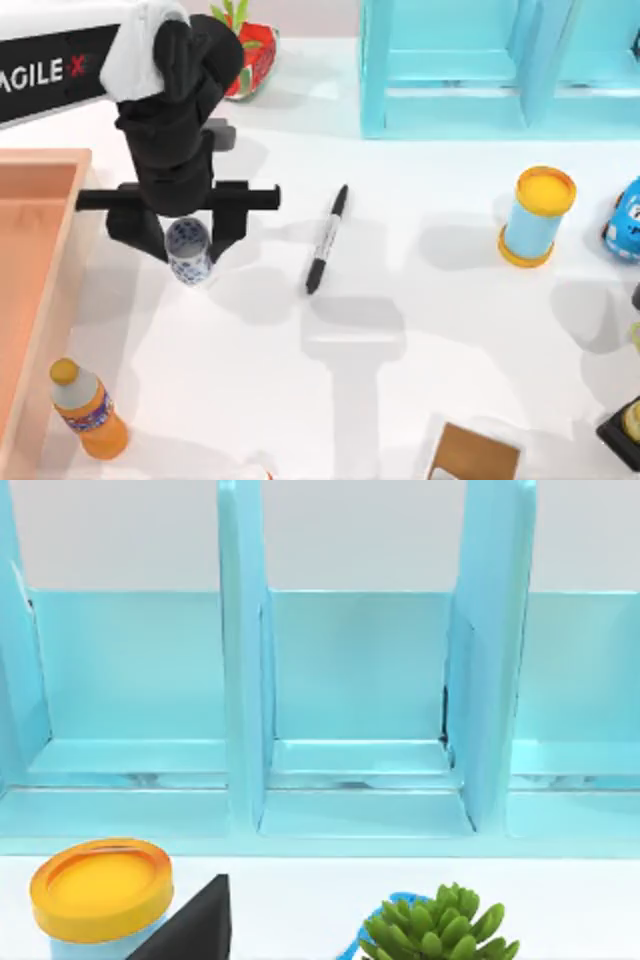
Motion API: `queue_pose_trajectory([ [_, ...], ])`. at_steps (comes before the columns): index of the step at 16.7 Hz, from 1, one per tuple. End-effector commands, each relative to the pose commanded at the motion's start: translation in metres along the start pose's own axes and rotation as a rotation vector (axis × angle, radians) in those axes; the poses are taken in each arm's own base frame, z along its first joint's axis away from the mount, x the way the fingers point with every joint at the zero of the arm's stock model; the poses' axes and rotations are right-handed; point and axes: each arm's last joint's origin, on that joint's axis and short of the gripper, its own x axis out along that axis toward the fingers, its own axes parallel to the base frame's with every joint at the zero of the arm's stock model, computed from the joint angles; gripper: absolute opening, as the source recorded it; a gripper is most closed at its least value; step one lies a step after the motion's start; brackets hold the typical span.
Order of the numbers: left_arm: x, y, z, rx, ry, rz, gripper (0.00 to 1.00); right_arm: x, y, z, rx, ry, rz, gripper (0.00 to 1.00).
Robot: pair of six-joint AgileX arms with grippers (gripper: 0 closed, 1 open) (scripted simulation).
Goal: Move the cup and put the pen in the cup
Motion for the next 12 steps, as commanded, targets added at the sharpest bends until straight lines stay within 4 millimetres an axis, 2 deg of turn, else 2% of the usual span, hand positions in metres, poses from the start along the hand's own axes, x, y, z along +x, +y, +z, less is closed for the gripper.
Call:
queue_pose_trajectory([
  [9, 0.0, 0.0, 0.0, 0.0, 0.0, 0.0, 0.98, 0.0, 0.0, 0.0, 0.0, 0.0, 0.0, 1.0],
  [12, 0.0, 0.0, 0.0, 0.0, 0.0, 0.0, 1.0, 0.0, 0.0, 0.0, 0.0, 0.0, 0.0, 1.0],
])
